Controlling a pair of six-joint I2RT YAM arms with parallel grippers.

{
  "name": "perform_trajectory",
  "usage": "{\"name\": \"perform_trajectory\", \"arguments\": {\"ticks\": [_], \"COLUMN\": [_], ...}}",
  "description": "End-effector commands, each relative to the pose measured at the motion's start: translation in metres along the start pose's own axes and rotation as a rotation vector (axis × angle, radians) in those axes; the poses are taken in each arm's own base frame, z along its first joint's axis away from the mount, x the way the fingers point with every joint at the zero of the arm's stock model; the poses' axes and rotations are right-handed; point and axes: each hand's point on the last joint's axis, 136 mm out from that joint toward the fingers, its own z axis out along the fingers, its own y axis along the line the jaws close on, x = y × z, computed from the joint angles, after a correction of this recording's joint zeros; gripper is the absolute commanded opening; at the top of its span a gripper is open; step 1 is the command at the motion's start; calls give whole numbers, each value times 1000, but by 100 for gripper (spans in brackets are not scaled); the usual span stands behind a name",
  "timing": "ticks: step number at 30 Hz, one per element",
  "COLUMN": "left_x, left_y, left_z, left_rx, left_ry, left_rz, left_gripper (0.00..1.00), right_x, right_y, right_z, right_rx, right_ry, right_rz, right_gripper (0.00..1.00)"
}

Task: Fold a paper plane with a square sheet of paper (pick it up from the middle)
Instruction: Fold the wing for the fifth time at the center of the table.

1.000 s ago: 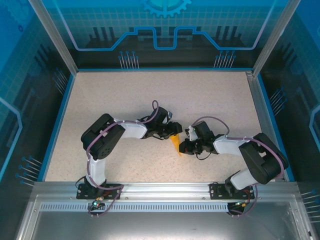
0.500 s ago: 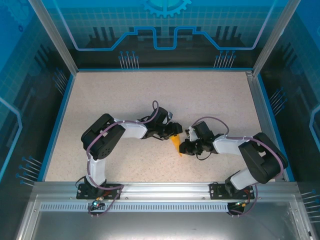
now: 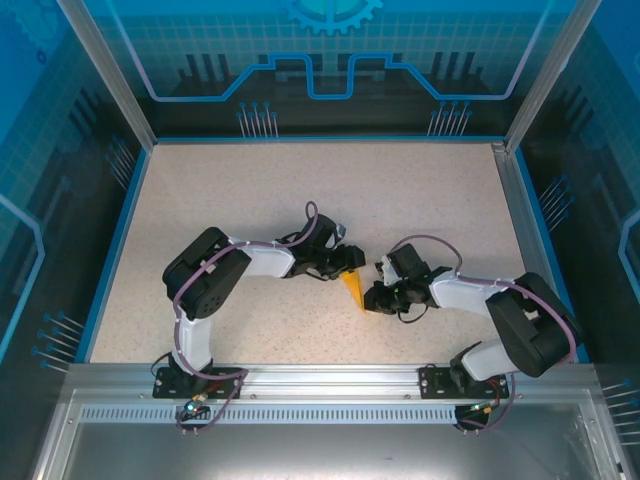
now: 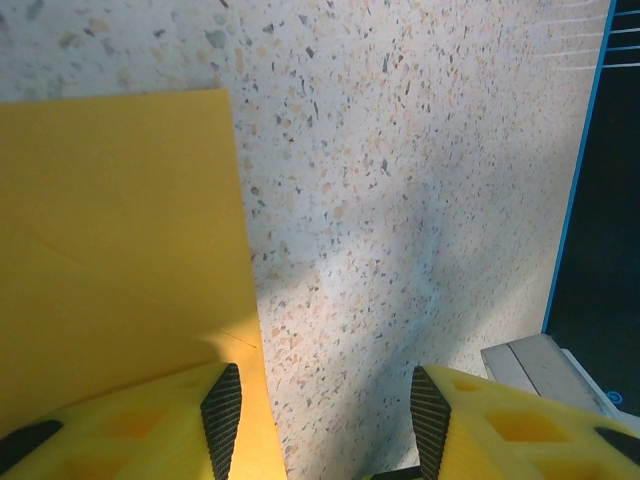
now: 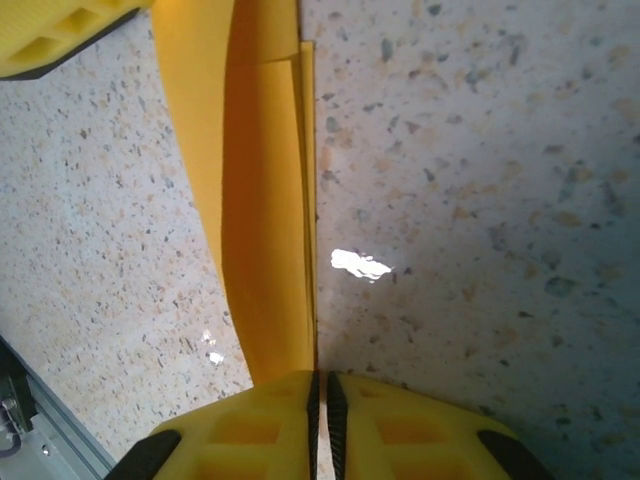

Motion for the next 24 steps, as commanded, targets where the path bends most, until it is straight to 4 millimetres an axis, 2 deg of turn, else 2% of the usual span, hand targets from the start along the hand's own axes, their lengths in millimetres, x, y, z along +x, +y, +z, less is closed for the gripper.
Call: {"name": "perform_trajectory", "arguments": {"ticks": [1, 5, 8, 13, 16, 19, 24], "left_x": [11, 12, 11, 12, 12, 11, 11], "left_y": [23, 24, 23, 23, 24, 23, 23], "left_z": [7, 7, 7, 7, 7, 7, 7], "left_rx": [-59, -61, -59, -62, -63, -62, -63], "left_ry": [35, 39, 36, 38, 39, 39, 40], "left_rz": [-23, -24, -22, -25, -24, -25, -27], "left_gripper": [52, 52, 52, 52, 51, 51, 51], "right_x": [24, 16, 4, -10, -13, -14, -13], "right_y": [-28, -23, -9, 43, 61, 63, 54], "right_z": [6, -3, -17, -31, -29, -20, -6], "right_rx": [131, 131, 96, -137, -209, -213, -182], "right_ry": [88, 30, -49, -114, -108, -87, -60], "right_rz": [54, 44, 10, -87, -109, -103, -76], "right_gripper": [12, 12, 11, 11, 11, 10, 10]}}
